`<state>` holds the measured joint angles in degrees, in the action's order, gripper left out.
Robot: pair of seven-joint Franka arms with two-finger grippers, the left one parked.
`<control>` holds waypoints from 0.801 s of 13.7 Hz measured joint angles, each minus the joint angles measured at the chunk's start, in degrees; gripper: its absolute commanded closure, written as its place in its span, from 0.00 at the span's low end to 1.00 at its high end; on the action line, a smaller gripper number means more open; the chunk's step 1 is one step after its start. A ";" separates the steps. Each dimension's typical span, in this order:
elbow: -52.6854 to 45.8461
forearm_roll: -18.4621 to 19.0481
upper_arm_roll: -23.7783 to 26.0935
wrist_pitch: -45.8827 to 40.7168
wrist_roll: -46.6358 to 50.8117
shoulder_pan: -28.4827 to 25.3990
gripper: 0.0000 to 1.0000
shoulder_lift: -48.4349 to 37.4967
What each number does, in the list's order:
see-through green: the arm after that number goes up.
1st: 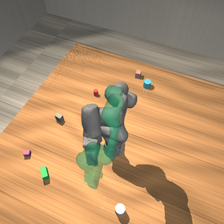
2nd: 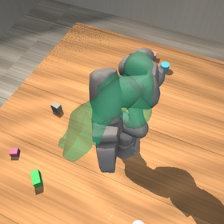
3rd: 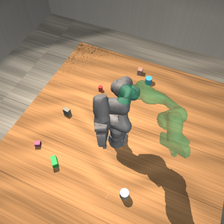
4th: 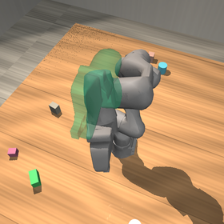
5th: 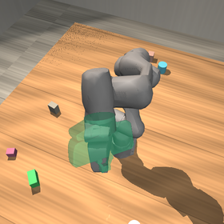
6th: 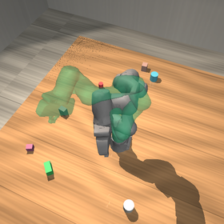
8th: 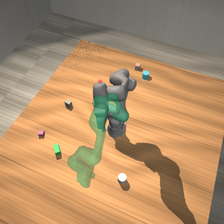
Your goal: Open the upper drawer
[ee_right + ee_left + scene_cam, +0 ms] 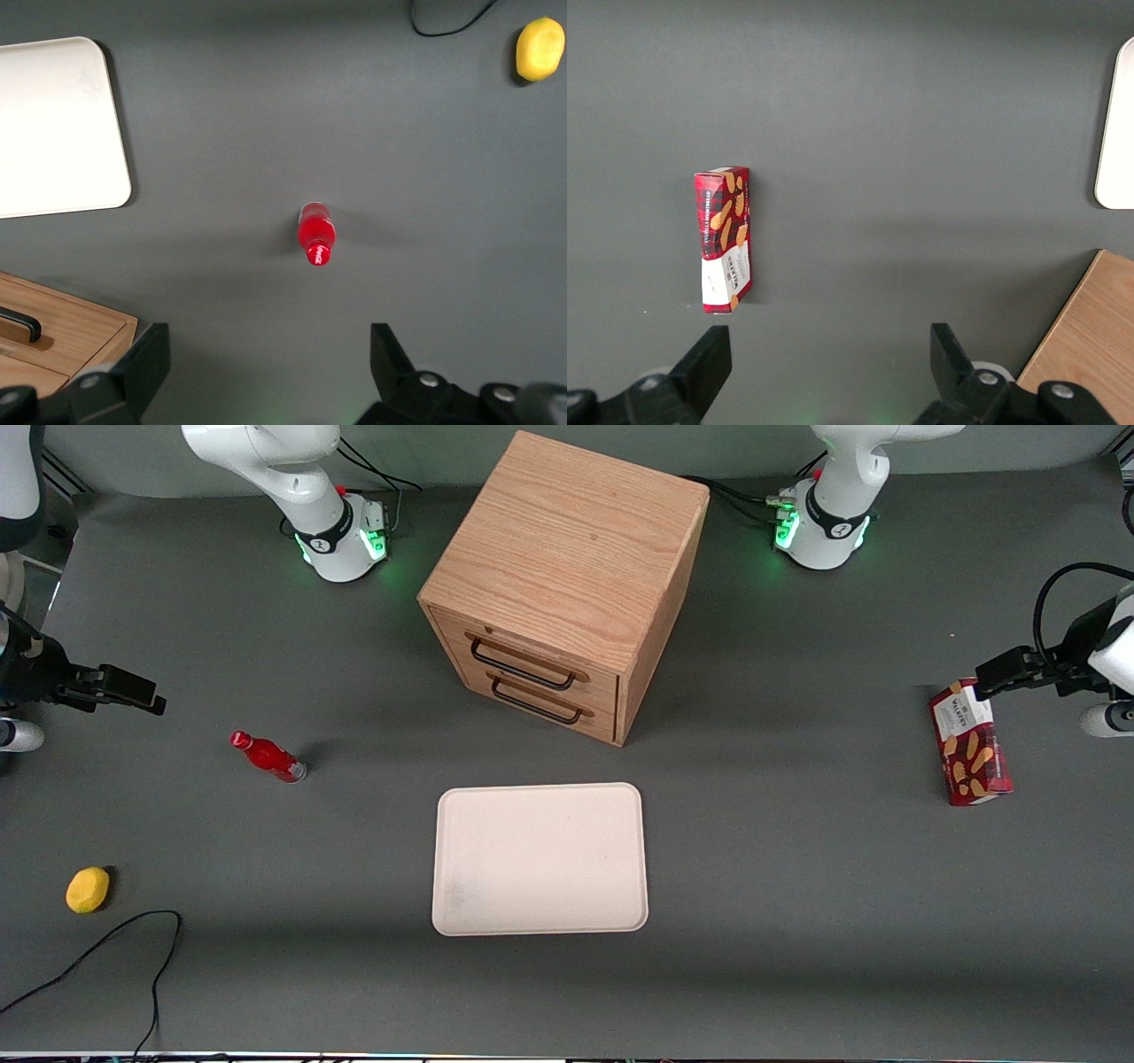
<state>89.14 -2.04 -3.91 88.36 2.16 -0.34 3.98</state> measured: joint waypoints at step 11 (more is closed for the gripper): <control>-1.05 -0.45 0.09 -0.39 -0.27 -0.13 0.00 1.98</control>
<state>88.09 -2.49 -3.83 87.97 1.89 -0.46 5.96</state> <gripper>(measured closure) 0.000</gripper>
